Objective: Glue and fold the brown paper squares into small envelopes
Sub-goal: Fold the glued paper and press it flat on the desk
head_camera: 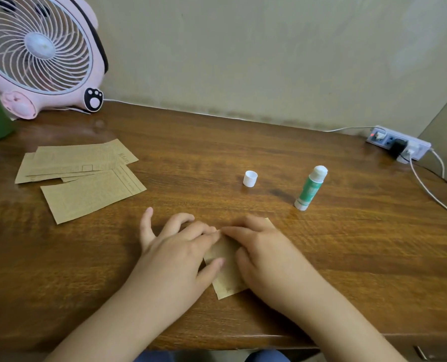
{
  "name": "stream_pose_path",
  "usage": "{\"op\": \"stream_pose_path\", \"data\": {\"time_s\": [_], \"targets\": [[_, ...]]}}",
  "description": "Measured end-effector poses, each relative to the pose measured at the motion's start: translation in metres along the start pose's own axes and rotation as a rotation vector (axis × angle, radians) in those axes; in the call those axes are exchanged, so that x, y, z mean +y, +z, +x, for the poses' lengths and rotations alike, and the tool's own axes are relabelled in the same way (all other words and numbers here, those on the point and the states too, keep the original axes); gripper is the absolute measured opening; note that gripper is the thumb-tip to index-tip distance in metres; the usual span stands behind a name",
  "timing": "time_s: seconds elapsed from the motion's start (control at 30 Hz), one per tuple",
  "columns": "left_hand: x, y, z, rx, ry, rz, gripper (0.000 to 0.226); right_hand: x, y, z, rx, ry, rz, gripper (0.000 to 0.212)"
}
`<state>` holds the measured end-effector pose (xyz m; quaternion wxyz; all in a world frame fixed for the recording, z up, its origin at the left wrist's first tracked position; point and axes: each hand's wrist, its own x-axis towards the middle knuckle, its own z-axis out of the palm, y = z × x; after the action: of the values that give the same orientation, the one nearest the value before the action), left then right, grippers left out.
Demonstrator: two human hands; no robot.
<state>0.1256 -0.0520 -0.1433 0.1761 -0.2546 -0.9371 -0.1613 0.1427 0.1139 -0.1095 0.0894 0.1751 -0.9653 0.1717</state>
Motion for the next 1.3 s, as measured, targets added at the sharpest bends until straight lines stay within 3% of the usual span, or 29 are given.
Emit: {"op": "stream_pose_path", "data": {"time_s": [0.1,0.2,0.33,0.47,0.6,0.67,0.73,0.87,1.03,1.2,1.3], "targets": [[0.002,-0.002,0.000,0.024,-0.002,0.026,0.045,-0.005,0.006,0.000,-0.043,-0.020,0.049,0.063],[0.002,-0.006,-0.001,0.046,-0.031,0.054,0.046,0.013,-0.005,-0.005,0.023,0.114,-0.032,0.045],[0.003,-0.005,0.000,0.070,-0.031,0.070,0.045,0.020,-0.012,-0.005,0.067,0.183,-0.154,0.039],[0.001,-0.004,-0.001,0.069,-0.027,0.083,0.045,0.003,0.003,0.000,0.009,0.048,-0.092,0.061],[0.001,-0.005,-0.001,0.057,-0.024,0.092,0.046,0.027,-0.007,-0.008,0.102,0.160,-0.233,0.060],[0.001,-0.005,-0.001,0.058,-0.021,0.094,0.045,0.032,-0.014,-0.009,0.065,0.213,-0.307,0.061],[0.001,-0.005,-0.002,0.054,-0.009,0.096,0.045,0.032,-0.018,-0.009,0.036,0.241,-0.339,0.050],[0.006,-0.006,-0.004,0.075,0.020,0.117,0.045,0.019,-0.020,-0.020,0.080,0.194,-0.202,0.043],[0.030,-0.003,-0.022,0.132,-0.006,0.179,0.041,0.007,-0.008,-0.030,0.001,0.117,-0.122,0.064],[0.060,-0.006,-0.031,0.162,0.082,0.084,0.033,0.023,-0.014,-0.014,-0.035,0.110,-0.020,0.037],[0.051,-0.012,-0.012,0.031,0.099,-0.058,0.030,0.031,-0.014,-0.006,-0.049,0.096,0.021,0.039]]}}
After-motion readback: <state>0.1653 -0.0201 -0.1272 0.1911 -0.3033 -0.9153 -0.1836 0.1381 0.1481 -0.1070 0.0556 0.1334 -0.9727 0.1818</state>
